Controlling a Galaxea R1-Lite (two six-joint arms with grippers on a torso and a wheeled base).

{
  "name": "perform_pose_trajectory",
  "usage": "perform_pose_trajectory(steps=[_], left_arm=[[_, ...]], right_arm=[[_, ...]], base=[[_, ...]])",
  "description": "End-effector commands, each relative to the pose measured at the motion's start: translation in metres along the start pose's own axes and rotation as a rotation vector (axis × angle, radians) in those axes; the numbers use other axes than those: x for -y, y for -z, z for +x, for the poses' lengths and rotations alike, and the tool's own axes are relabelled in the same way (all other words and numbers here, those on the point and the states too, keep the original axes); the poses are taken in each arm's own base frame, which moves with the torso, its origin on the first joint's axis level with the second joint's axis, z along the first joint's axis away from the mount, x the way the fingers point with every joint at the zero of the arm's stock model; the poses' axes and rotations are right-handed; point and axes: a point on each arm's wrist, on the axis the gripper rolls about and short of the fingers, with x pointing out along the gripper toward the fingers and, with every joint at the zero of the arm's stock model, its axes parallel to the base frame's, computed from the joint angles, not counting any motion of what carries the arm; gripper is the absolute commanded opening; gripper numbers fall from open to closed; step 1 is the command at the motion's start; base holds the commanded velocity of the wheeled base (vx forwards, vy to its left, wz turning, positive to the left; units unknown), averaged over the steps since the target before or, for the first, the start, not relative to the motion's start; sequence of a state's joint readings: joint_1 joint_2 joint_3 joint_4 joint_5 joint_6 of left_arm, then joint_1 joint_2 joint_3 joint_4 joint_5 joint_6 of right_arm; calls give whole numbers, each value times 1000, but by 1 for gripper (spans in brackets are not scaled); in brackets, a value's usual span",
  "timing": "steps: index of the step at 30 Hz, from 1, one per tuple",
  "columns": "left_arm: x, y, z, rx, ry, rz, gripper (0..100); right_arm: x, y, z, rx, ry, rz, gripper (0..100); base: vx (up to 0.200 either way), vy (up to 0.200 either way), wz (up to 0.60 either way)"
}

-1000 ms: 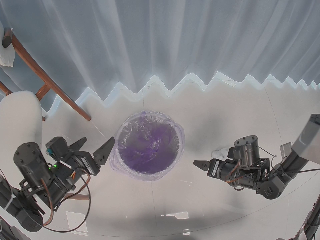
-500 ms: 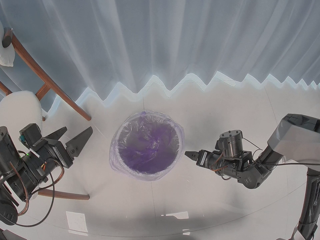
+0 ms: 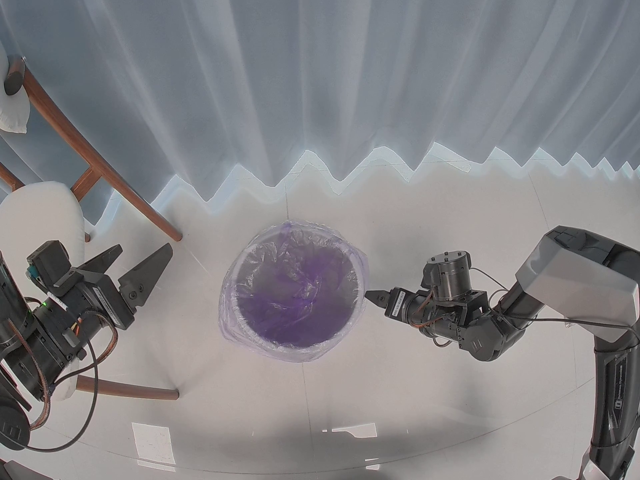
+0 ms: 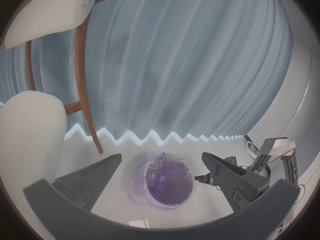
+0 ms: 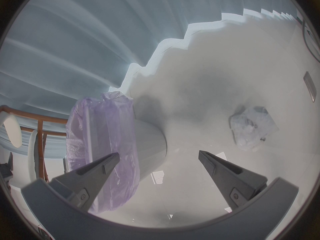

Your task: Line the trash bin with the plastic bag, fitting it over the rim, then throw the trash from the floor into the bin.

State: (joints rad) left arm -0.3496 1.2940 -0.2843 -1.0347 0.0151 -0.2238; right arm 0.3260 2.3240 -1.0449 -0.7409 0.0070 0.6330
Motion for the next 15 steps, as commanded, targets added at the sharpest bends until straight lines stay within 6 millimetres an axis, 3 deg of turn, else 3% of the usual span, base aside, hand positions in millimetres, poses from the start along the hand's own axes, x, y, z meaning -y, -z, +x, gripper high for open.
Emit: perform_pose_trajectory(steps=[1, 10, 15], left_arm=[[-1, 1, -1, -4, -3, 0, 100], [-2, 5, -2, -18, -7, 0, 100], [-2, 5, -2, -20, -9, 2, 100]], right_arm=[[-3, -7, 6, 16, -9, 2, 100], [-9, -13, 7, 21, -33, 1, 100], [-5, -6, 13, 4, -23, -2, 100]], base=[[0, 0, 0], [0, 0, 0], [0, 0, 0]])
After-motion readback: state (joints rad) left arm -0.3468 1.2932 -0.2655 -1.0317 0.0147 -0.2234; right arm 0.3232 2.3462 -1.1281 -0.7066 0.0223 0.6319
